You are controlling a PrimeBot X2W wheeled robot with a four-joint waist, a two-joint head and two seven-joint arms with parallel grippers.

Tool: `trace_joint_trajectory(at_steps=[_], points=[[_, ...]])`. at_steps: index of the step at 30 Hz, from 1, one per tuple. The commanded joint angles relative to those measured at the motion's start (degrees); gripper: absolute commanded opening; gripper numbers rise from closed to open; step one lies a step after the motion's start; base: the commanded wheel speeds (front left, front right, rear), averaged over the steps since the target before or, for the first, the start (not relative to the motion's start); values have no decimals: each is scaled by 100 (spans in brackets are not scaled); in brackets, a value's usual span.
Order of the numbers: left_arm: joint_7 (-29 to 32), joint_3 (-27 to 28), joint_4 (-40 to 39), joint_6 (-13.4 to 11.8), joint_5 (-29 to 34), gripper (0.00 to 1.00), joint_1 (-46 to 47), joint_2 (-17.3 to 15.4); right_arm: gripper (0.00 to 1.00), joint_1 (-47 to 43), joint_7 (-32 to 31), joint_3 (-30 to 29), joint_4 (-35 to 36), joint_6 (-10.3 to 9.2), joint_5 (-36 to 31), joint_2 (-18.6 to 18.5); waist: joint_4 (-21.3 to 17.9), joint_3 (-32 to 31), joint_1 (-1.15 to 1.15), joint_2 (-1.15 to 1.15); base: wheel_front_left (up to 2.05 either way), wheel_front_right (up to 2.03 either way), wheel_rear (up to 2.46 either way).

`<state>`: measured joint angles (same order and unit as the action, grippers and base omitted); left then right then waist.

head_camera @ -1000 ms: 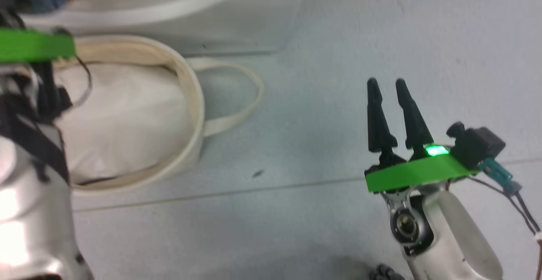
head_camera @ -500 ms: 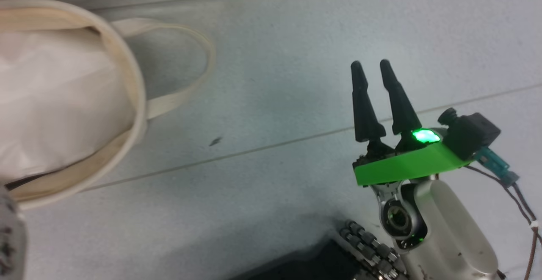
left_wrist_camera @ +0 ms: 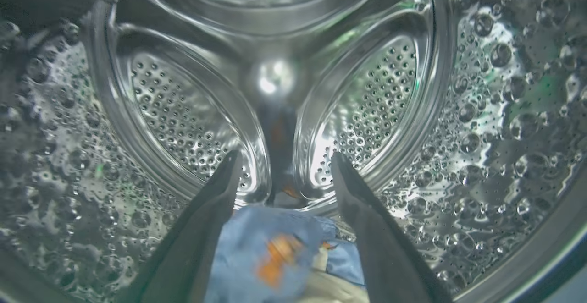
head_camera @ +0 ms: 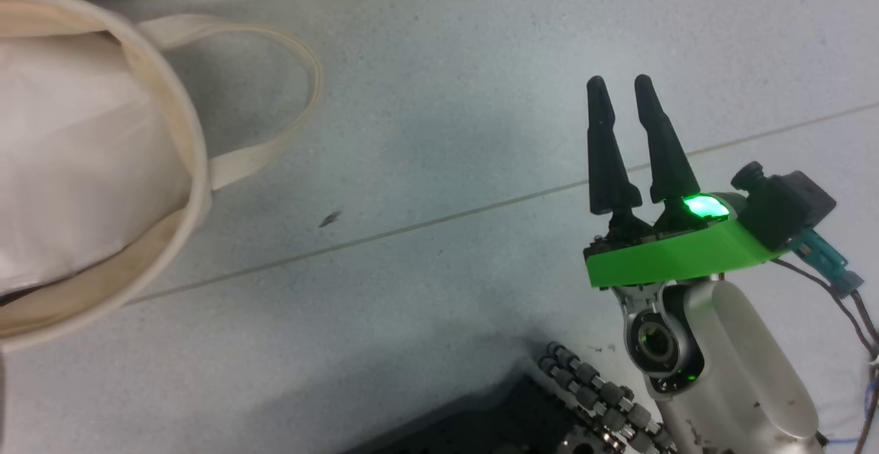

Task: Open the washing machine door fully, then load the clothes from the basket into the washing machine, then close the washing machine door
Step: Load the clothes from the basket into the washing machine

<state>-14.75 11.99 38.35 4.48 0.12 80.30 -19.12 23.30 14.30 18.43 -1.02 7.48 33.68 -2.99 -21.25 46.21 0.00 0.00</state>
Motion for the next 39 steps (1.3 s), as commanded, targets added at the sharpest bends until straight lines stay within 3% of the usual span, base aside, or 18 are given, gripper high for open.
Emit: trace_joint_trajectory(at_steps=[1, 16, 22, 34, 39], points=[[-25, 20, -315, -33, -48, 100, -252, -148, 100, -100, 70, 94, 143, 1, -71, 12, 92, -139, 0, 0, 0, 0, 0], [-25, -260, -1180, 113, -183, 100, -3331, 942, 100, -208, 70, 49, -42, 1, -474, 12, 1001, -1585, 0, 0, 0, 0, 0], [-25, -328, -1545, 43, -247, 100, -4409, 1388, 100, -442, 70, -11, -259, 1, -644, 12, 1361, -2240, 0, 0, 0, 0, 0], [-25, -580, -2214, -147, -510, 100, -5913, 1617, 100, -925, 70, -147, -547, 1, -750, 12, 1699, -3314, 0, 0, 0, 0, 0], [-25, -556, -2481, -308, -1007, 100, -6425, 1622, 100, -1155, 70, -178, -625, 1, -687, 12, 1717, -3693, 0, 0, 0, 0, 0]])
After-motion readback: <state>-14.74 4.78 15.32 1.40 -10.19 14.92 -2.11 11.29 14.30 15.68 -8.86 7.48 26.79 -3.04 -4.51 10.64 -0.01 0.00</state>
